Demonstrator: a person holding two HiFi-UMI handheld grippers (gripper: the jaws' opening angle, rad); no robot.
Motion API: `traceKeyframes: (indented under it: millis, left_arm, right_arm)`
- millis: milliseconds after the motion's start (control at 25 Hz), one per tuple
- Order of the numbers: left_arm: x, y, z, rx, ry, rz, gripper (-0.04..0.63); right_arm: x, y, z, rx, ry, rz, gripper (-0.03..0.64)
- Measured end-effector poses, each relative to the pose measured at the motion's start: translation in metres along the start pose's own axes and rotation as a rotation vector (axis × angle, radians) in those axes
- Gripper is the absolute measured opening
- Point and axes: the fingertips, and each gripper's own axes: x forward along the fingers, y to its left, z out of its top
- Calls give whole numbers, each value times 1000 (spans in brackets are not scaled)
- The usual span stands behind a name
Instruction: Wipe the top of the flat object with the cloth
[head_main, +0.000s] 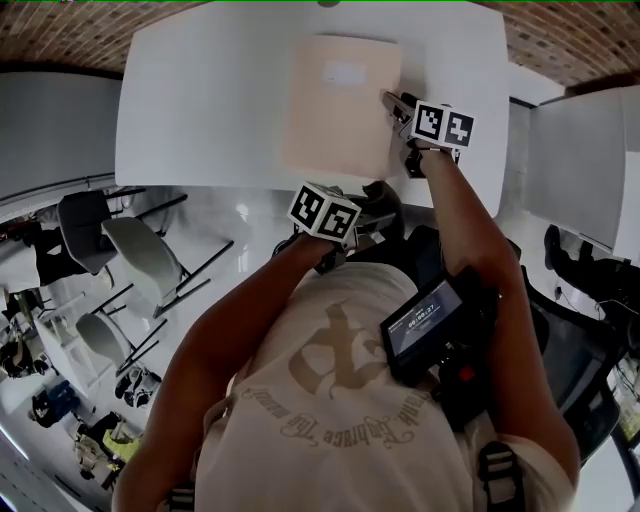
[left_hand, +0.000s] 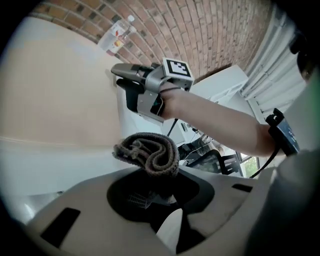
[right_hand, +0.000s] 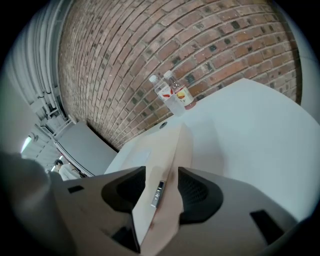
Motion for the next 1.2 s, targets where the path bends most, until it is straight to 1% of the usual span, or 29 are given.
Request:
traceKeyframes:
  millis: [80,160,240,480,600,680,760,880,1000,1080,1200]
  left_arm:
    - [-18,5,5,39,-47,30,106]
    - [-40,14,12,53,-103,59,107]
    - [-65,25,19,46,-169,83,106]
    - [-146,61,35,11,-368,177,107]
    - [-186,77,45,15,-465,235,106]
    - [-205,85,50,31,-513,274,106]
    - [-217,89,56,68,-537,316,106]
    - [-233,89,63,165,-555,373,106]
    - [-241,85,60,241,-555,397,106]
    - [-243,84,58,263,-562,400,106]
    - [-245,85,57,272,-572,396,106]
  right_arm:
    - [-6,10,3,-16,-15,10,215]
    - [-13,20,4,-41,-23,17,209]
    - [-19,32,5,-77,-28,25,183]
    - [-39,72,-1,-177,-50,65,65]
    - [-50,94,-5,-232,-63,84,43]
    - [-59,108,-6,-282,-78,102,37]
    - [-70,122,-4,-337,-101,120,35]
    - [-83,138,-6,-408,-130,132,29]
    - [-95,150,-18,-454,-141,129,25]
    - [-103,154,-27,-480,-143,124,23]
    - [-111,155,-39,-490,-150,112,21]
